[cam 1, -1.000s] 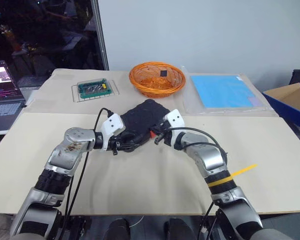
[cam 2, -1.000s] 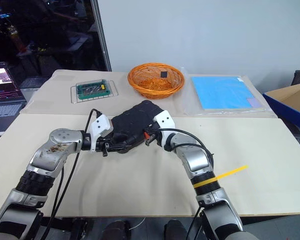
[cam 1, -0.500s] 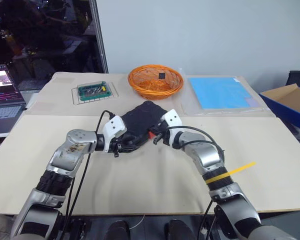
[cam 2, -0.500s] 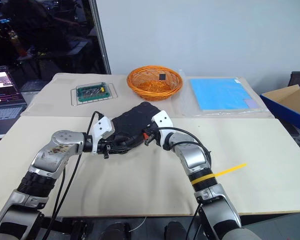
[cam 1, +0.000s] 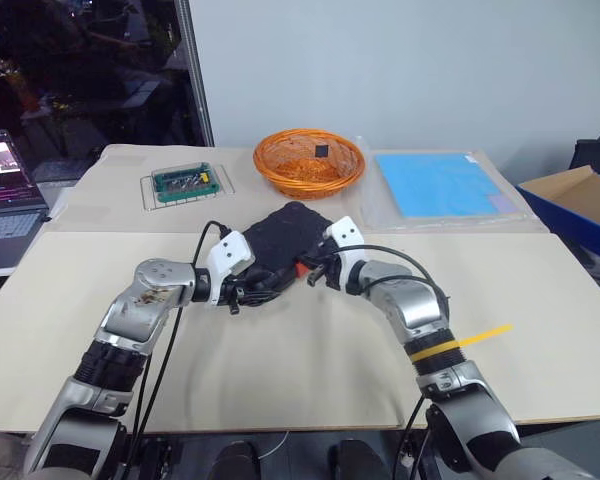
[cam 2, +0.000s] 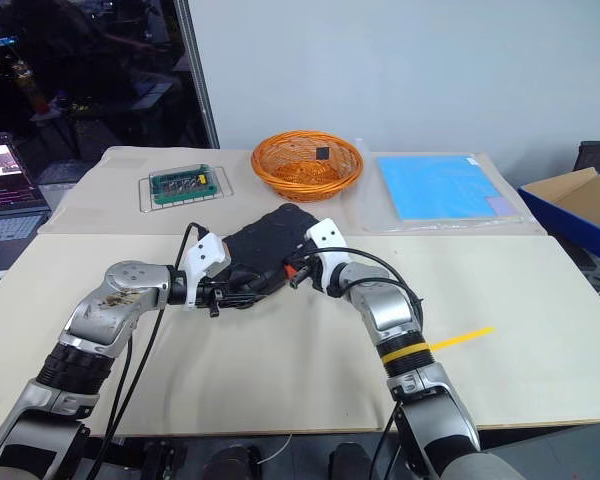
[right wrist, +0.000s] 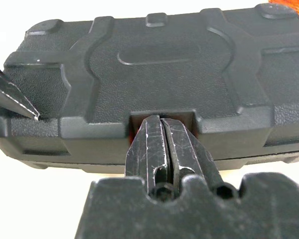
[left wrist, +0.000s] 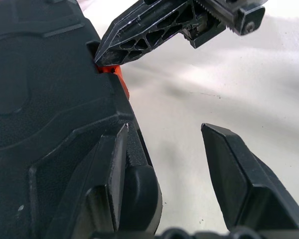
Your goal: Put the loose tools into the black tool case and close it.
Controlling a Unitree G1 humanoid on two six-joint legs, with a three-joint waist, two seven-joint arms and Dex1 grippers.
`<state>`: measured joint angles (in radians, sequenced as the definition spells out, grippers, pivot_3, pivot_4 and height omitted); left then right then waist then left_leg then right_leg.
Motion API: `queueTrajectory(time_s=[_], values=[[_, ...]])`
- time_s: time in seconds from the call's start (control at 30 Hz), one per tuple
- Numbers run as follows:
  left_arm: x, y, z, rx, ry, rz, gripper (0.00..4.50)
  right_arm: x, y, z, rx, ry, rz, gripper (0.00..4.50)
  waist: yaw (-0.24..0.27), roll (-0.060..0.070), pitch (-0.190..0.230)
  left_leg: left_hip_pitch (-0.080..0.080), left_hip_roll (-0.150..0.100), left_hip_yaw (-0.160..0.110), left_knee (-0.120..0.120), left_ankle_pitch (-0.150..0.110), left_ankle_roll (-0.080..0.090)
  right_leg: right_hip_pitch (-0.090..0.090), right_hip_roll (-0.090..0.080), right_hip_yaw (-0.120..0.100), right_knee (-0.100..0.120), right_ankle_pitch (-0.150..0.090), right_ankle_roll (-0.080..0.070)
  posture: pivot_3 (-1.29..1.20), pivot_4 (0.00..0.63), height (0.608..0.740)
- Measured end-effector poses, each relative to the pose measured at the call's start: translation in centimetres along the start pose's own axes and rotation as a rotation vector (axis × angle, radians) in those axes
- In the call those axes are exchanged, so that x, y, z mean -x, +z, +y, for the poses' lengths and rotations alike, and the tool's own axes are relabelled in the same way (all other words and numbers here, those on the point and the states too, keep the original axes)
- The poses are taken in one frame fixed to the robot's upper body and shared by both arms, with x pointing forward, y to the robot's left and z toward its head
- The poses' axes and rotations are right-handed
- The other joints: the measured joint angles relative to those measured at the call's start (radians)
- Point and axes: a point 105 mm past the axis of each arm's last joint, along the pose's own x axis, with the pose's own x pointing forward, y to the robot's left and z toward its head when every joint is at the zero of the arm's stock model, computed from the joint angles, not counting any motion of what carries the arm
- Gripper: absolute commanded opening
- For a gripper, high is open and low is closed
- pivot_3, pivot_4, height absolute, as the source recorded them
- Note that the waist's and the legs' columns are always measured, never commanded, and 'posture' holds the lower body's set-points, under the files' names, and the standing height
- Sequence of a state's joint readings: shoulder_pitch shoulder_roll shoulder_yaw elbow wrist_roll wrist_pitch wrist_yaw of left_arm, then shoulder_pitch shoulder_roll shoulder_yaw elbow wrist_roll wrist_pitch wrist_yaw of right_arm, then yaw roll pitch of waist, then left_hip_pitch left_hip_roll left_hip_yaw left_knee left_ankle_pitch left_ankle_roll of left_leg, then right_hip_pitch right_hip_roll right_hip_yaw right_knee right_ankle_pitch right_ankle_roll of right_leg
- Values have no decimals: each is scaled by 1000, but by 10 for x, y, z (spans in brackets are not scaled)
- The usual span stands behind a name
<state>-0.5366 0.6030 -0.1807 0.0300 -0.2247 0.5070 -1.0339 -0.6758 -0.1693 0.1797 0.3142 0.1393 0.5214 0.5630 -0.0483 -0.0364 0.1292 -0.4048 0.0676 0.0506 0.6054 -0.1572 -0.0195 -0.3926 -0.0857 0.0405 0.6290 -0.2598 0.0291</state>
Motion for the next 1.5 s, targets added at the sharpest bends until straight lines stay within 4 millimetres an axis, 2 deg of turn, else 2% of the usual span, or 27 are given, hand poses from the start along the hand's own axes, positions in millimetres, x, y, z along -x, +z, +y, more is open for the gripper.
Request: queueTrajectory(time_s=[0.17,0.5,0.67,0.8,0.87,0.9,0.97,1.0,1.03,1.07,1.17,1.23,1.27,1.33,1.4,1.43,1.5], values=[[-1,1,0,1,0,-4,2508,1,0,0,2,9,3,97,0,0,0,0,0,2,0,0,0,-1,-6,-5,-1,0,0,0,150,740],[0,3,-1,-3,-3,-10,2508,8,-1,8,64,62,13,97,4,-2,-2,-1,-1,7,-6,-1,-2,-3,-7,-8,-4,0,0,0,150,740],[-1,3,-2,-5,-3,-18,2508,10,0,7,66,35,-14,97,6,-2,-2,-3,-1,8,-6,-1,-2,-6,-7,-9,-4,0,0,0,150,740],[0,8,-4,-30,0,-70,2508,22,9,6,82,-8,-165,97,10,-2,0,-15,-2,11,-6,-1,-2,-13,-7,-9,-4,1,1,0,150,740],[2,14,-6,-19,9,-138,2508,33,9,8,55,-12,-243,97,14,-1,7,-28,-3,13,-5,1,1,-21,-5,-9,-4,3,3,0,150,740],[3,17,-7,-2,16,-178,2508,42,12,12,54,-1,-285,97,16,-1,9,-37,-3,14,-1,5,9,-30,-3,-8,-2,11,8,0,150,740],[9,21,-14,57,-10,-242,2508,63,16,13,72,15,-329,603,23,1,16,-47,-3,14,3,5,9,-35,-2,-8,-1,11,11,0,150,740],[13,22,-16,82,-25,-261,3008,74,18,9,91,0,-336,851,24,1,18,-51,-3,14,4,4,8,-38,-2,-8,-2,12,12,0,150,740],[18,26,-19,106,-43,-295,3189,86,18,7,140,-7,-321,1177,27,0,19,-54,-3,14,5,3,7,-41,-2,-8,-2,12,12,0,150,740],[25,29,-23,122,-55,-324,3577,99,16,7,185,-2,-291,1488,31,0,19,-56,-4,14,4,2,7,-42,-3,-8,-3,11,13,0,150,740],[46,28,-32,153,-64,-335,4500,136,1,15,209,29,-212,2572,35,0,21,-55,-4,14,4,0,7,-41,-2,-8,-4,10,14,0,150,740],[60,19,-37,191,-49,-316,4500,164,-11,18,209,38,-134,3247,36,-2,23,-54,-4,14,6,-2,6,-40,-2,-8,-4,9,14,0,150,740],[63,17,-39,196,-46,-311,4500,170,-13,19,216,38,-115,3570,36,-1,24,-54,-4,14,6,-2,6,-39,-2,-8,-4,9,14,0,150,740],[81,0,-48,236,-22,-259,4500,204,-22,15,224,-1,-37,4369,36,-3,25,-49,-4,14,8,-2,5,-35,-2,-8,-5,8,14,0,150,740],[92,-9,-51,258,7,-231,4500,225,-24,8,223,-50,-5,4369,37,-5,28,-43,-3,14,9,-2,5,-29,-3,-8,-5,3,17,0,150,740],[96,-12,-53,256,20,-217,4500,235,-23,5,235,-78,5,4369,38,-6,29,-40,-3,14,9,-4,2,-29,-4,-9,-6,0,10,0,150,740],[102,-18,-57,261,35,-196,4500,249,-22,3,248,-104,13,4369,38,-7,30,-37,-3,15,9,-7,-3,-30,-5,-9,-6,1,9,0,150,740]])
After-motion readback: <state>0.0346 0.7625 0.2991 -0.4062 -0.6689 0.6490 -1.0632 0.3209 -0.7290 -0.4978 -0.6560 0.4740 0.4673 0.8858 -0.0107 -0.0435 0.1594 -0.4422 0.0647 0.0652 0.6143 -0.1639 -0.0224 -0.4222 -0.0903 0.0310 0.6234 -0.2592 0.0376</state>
